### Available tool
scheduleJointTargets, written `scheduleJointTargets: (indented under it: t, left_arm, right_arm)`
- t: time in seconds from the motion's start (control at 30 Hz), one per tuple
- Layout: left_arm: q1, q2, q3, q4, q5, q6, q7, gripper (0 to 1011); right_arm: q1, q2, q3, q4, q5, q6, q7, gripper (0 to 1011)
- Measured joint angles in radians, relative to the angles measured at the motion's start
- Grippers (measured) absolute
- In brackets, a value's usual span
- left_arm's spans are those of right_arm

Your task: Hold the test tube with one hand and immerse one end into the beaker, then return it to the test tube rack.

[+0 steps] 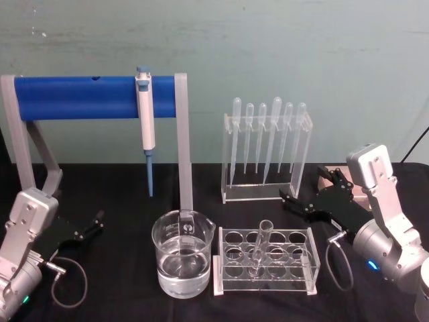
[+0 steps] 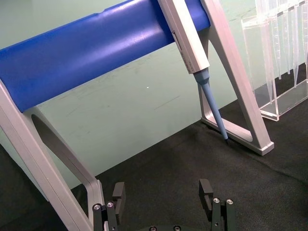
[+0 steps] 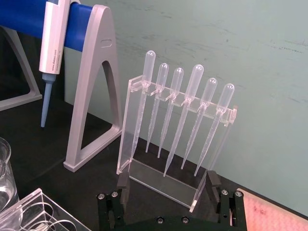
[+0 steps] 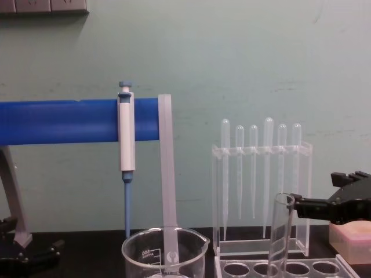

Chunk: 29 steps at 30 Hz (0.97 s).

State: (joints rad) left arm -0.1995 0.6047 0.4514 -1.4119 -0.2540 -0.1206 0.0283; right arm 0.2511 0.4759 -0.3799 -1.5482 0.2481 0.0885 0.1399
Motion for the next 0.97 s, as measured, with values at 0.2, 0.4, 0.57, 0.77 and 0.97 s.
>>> scheduleJointTargets:
  t: [0.2,0.4,0.57,0.77,0.97]
  left_arm:
    - [0.0,0.0,0.0,0.0,0.0,0.0,0.0,1000]
    - [0.0,0.0,0.0,0.0,0.0,0.0,0.0,1000]
    - [0.0,0.0,0.0,0.0,0.0,0.0,0.0,1000]
    - [0.0,0.0,0.0,0.0,0.0,0.0,0.0,1000]
    - [0.0,0.0,0.0,0.0,0.0,0.0,0.0,1000]
  right_arm:
    - [0.0,0.0,0.0,-0.001,0.0,0.0,-0.001,1000]
    - [-0.001,0.001,0.0,-0.001,0.0,0.001,-0.001,1000]
    - [-0.001,0.001,0.0,-0.001,0.0,0.001,-0.001,1002]
    - [-0.001,0.001,0.0,-0.001,0.0,0.002,-0.002,1000]
    - [-0.001,0.001,0.0,-0.001,0.0,0.002,-0.002,1000]
